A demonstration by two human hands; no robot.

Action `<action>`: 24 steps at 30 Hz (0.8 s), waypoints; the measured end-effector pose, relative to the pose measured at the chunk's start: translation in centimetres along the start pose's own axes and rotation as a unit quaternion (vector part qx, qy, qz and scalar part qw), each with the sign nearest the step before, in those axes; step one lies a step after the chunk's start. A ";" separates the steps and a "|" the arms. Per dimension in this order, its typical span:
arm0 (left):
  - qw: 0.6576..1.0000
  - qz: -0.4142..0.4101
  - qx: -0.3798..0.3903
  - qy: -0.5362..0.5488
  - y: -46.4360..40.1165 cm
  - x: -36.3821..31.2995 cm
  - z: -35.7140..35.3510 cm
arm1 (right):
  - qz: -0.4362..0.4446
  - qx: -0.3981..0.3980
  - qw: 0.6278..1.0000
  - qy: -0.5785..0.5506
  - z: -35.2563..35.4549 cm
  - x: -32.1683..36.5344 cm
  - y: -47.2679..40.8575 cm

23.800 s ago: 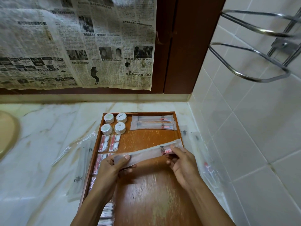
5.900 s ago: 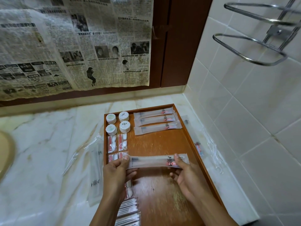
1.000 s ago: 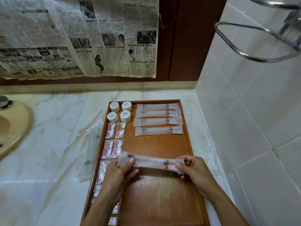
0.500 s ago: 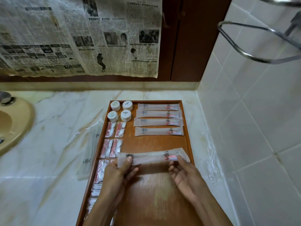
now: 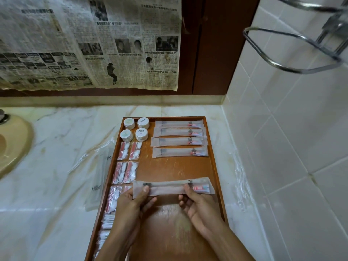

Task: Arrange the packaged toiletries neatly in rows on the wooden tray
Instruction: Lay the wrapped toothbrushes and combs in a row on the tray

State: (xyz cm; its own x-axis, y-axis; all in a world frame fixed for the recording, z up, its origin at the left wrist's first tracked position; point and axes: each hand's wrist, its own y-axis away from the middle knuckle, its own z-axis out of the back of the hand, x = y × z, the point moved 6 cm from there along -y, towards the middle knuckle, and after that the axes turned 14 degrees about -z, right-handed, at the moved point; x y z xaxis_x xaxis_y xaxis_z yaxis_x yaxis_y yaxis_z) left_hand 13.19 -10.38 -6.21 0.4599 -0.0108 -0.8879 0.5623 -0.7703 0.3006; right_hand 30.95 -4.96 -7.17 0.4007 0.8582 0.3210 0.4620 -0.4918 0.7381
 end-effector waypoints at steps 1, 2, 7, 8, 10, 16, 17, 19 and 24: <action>1.000 0.001 -0.004 -0.002 0.0 -0.1 0.3 | 0.006 0.000 1.000 0.010 0.0 0.0 0.0; 1.000 0.004 -0.006 -0.003 0.0 -0.1 0.4 | 0.010 -0.002 1.000 0.019 0.1 0.0 -0.1; 1.000 0.003 -0.005 -0.007 0.1 0.0 0.9 | 0.015 -0.006 0.997 0.071 0.2 0.6 0.1; 1.000 0.005 -0.005 -0.007 0.0 -0.1 1.1 | 0.022 -0.014 0.996 0.084 0.4 1.0 0.2; 1.000 0.009 0.005 -0.013 -0.1 -0.3 1.3 | 0.046 -0.041 0.992 0.106 1.1 1.8 0.3; 0.999 0.010 0.026 -0.031 -0.3 -1.0 1.2 | 0.074 -0.081 0.985 0.132 1.5 2.5 0.4; 0.999 0.013 0.029 -0.040 -0.3 -1.2 1.1 | 0.077 -0.083 0.985 0.131 1.6 2.6 0.4; 0.998 0.020 0.031 -0.058 -0.3 -1.3 1.0 | 0.081 -0.087 0.985 0.128 1.7 2.7 0.4; 0.998 0.018 0.006 -0.057 -0.3 -1.5 0.8 | 0.078 -0.105 0.980 0.148 2.0 2.6 0.0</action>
State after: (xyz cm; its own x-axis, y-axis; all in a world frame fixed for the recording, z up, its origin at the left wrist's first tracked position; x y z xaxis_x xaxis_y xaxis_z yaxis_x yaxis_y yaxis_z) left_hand 11.80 -10.61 -5.23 0.3983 -0.1107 -0.9105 0.5383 -0.7756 0.3298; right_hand 33.62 -3.01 -7.49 0.1913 0.7949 0.5757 0.2269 -0.6065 0.7620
